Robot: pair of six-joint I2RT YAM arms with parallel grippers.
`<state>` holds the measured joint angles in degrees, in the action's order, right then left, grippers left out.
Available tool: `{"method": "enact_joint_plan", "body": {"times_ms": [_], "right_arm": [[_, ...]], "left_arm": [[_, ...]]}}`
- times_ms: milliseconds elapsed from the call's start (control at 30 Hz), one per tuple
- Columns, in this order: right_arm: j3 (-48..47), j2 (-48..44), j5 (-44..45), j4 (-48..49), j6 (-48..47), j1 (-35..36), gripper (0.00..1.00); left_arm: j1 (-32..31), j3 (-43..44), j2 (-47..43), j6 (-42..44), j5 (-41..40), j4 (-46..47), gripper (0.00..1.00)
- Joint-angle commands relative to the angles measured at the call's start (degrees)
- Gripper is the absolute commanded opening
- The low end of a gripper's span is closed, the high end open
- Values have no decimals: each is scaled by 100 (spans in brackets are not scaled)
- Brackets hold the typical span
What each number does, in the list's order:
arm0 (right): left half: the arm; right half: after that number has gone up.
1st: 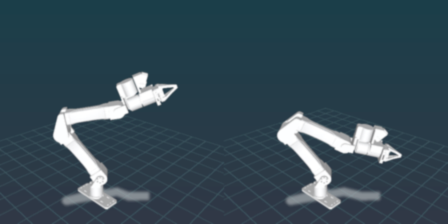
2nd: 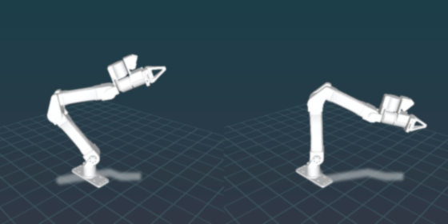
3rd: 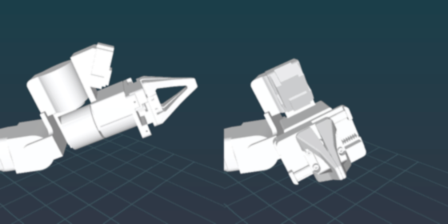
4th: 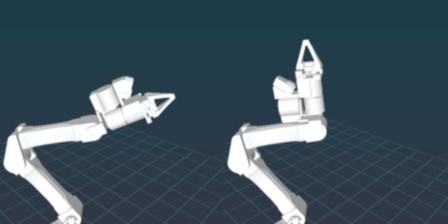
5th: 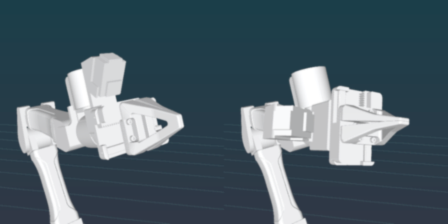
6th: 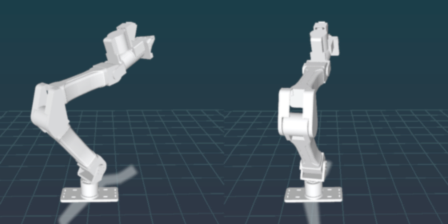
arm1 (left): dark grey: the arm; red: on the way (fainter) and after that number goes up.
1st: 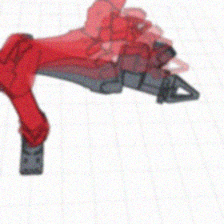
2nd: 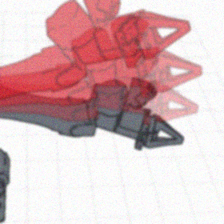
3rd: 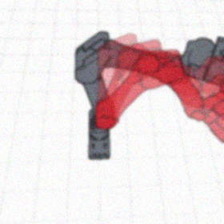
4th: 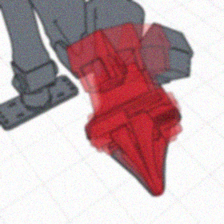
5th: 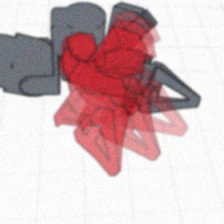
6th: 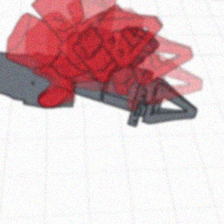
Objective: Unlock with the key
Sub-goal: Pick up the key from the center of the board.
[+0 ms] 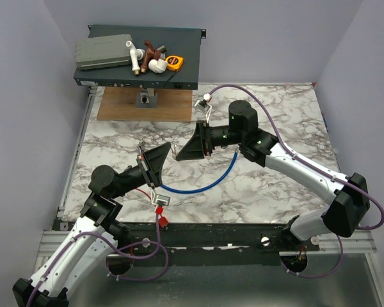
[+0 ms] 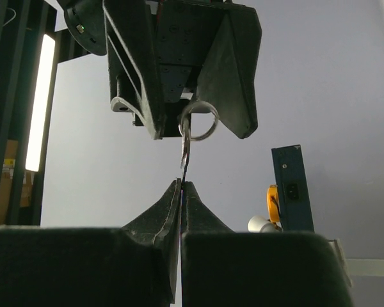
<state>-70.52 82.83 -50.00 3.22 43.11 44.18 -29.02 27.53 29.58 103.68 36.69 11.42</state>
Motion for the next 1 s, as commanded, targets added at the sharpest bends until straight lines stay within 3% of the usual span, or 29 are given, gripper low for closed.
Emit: {"method": "enact_joint_plan", "body": {"times_ms": [0,233,367,500,600,800,967], "right_arm": [[-192,28,239,-173,-170,2,57],[-616,-62,685,-983,-716,-82,62],[-977,-304,1515,-1732,-1275,-322,64],[-1270,-735,2977,-2257,-2017,-386,67],[-1285,-1033,3483,-2168,-2252,-385,76],[-865,-782,1828,-1389,-1733,-386,76],[-63,-573,485,110,-908,-386,71]], "left_arm": [[-25,90,-53,-8,138,40,0],[-25,-9,-42,291,37,-104,0],[-27,-96,-8,557,-27,-42,0],[-25,-263,55,879,-58,323,0],[-25,-444,136,1093,1,720,0],[-25,-467,188,986,165,1019,0],[-25,-420,235,802,94,1160,0]]}}
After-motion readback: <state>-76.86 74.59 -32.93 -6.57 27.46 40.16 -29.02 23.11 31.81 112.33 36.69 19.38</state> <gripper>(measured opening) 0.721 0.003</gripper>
